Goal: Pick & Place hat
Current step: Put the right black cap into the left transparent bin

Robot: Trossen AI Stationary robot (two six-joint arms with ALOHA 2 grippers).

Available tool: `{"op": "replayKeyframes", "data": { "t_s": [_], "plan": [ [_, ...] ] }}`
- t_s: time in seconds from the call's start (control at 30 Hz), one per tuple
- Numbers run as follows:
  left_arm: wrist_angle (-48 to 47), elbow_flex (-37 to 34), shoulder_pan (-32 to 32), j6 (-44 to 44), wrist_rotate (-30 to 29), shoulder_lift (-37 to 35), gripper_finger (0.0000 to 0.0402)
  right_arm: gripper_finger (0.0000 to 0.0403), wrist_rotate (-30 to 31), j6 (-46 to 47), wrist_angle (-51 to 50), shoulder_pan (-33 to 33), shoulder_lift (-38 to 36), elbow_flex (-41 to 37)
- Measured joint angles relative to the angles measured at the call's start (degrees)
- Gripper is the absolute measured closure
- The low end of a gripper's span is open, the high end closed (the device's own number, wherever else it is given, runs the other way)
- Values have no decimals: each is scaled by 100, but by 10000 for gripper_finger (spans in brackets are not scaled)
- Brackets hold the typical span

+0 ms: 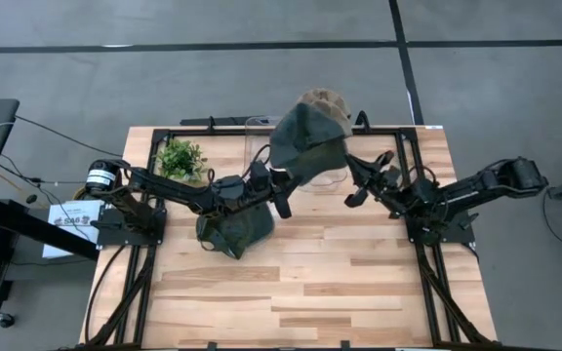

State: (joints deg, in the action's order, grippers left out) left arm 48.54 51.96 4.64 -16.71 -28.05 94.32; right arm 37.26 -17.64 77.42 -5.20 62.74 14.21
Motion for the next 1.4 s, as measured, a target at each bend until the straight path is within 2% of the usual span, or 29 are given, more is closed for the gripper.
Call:
{"op": "replayKeyframes", "data": {
  "t_s": [0.23, 0.47, 0.57, 0.73, 0.9, 1.1, 1.23, 1.4],
  "plan": [
    [-1, -5, -2, 424, 10, 2, 295, 403, 9, -393, 787, -311, 629, 171],
    [-1, -4, -57, 446, 58, 4, 299, 402, -3, -483, 840, -503, 676, 171],
    [-3, -4, -92, 473, 102, 4, 319, 396, 9, -488, 837, -532, 671, 171],
    [-10, -4, -107, 750, 45, 4, 387, 385, -6, -496, 840, -541, 667, 171],
    [-108, -4, -144, 780, 75, -9, 386, 383, 12, -768, 771, -538, 667, 171],
    [-696, 11, -227, 791, 144, -199, 388, 372, 744, -984, 667, -538, 673, 171],
    [-1128, 7, -221, 980, 147, -404, 387, 343, 1191, -1291, 784, -529, 665, 171],
    [-2166, 7, -206, 1053, 141, -775, 387, 298, 1778, -1716, 847, -532, 574, 169]
  ]
}}
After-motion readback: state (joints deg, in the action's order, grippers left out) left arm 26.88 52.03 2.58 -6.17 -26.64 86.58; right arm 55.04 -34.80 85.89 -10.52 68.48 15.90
